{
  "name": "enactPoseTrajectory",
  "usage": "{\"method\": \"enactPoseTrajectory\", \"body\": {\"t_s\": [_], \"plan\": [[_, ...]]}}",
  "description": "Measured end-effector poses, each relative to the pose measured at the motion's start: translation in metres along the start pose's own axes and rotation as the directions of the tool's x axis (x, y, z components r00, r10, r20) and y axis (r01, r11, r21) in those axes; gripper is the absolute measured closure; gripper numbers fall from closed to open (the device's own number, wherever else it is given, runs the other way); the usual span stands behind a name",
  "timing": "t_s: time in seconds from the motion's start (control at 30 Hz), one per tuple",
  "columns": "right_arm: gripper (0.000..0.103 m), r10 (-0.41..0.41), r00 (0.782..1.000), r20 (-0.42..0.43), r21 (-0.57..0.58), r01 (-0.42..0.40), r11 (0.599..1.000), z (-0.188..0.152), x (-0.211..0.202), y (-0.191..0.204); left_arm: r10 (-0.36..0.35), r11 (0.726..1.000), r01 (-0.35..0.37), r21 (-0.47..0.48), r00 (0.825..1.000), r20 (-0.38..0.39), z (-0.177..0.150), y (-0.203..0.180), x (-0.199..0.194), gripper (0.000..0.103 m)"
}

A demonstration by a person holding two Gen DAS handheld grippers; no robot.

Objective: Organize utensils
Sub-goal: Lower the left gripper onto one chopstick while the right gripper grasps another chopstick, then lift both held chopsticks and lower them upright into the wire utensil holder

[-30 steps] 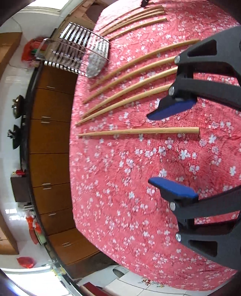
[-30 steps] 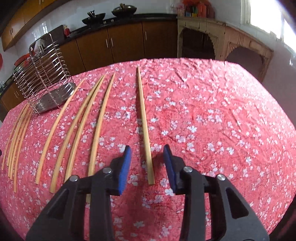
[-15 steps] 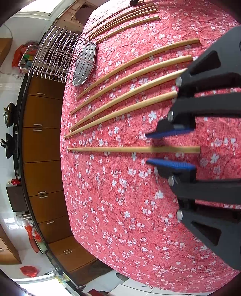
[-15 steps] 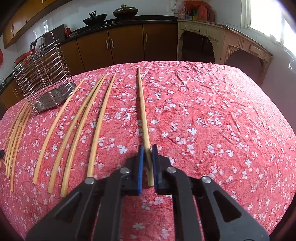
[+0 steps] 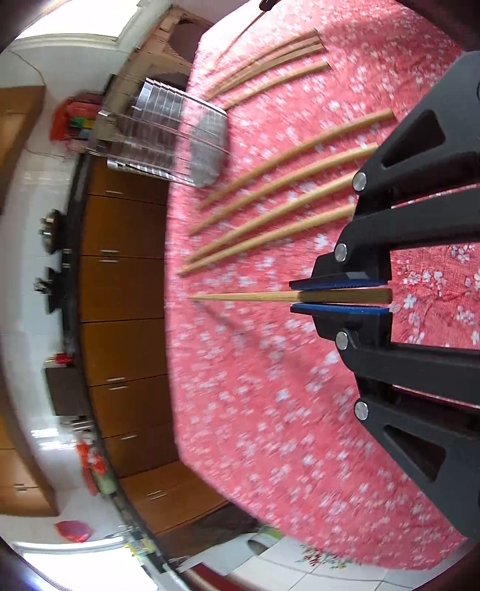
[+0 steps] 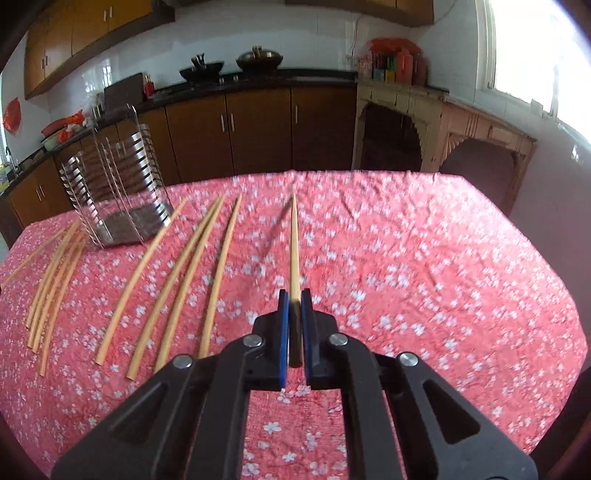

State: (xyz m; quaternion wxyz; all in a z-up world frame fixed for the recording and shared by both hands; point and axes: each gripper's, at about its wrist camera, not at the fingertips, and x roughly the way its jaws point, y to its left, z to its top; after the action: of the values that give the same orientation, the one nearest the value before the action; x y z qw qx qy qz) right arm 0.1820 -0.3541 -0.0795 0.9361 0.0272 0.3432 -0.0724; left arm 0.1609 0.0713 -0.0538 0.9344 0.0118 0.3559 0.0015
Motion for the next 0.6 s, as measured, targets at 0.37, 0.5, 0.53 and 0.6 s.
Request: {"method": "enactPoseTrajectory", "body": {"t_s": [0.37, 0.5, 0.53, 0.6], "plan": [[0.095, 0.038, 0.964, 0.265, 0.009, -0.042, 0.999, 0.044, -0.068, -0.006, -0.001, 0.999, 0.014, -0.046, 0.964, 0.266, 0.049, 0.017, -0.065, 0.096], [0.096, 0.053, 0.955, 0.293, 0.045, -0.069, 0.997, 0.056, -0.071, -0.013, -0.001, 0.998, 0.019, -0.061, 0.959, 0.283, 0.059, 0.022, -0.069, 0.096], [0.096, 0.054, 0.954, 0.296, 0.049, -0.071, 0.996, 0.058, -0.071, -0.014, 0.0, 0.998, 0.019, -0.065, 0.958, 0.286, 0.062, 0.023, -0.069, 0.096], [0.096, 0.054, 0.949, 0.31, 0.057, -0.075, 0.996, 0.065, -0.072, -0.018, -0.003, 0.997, 0.026, -0.075, 0.957, 0.29, 0.064, 0.024, -0.07, 0.096]]}}
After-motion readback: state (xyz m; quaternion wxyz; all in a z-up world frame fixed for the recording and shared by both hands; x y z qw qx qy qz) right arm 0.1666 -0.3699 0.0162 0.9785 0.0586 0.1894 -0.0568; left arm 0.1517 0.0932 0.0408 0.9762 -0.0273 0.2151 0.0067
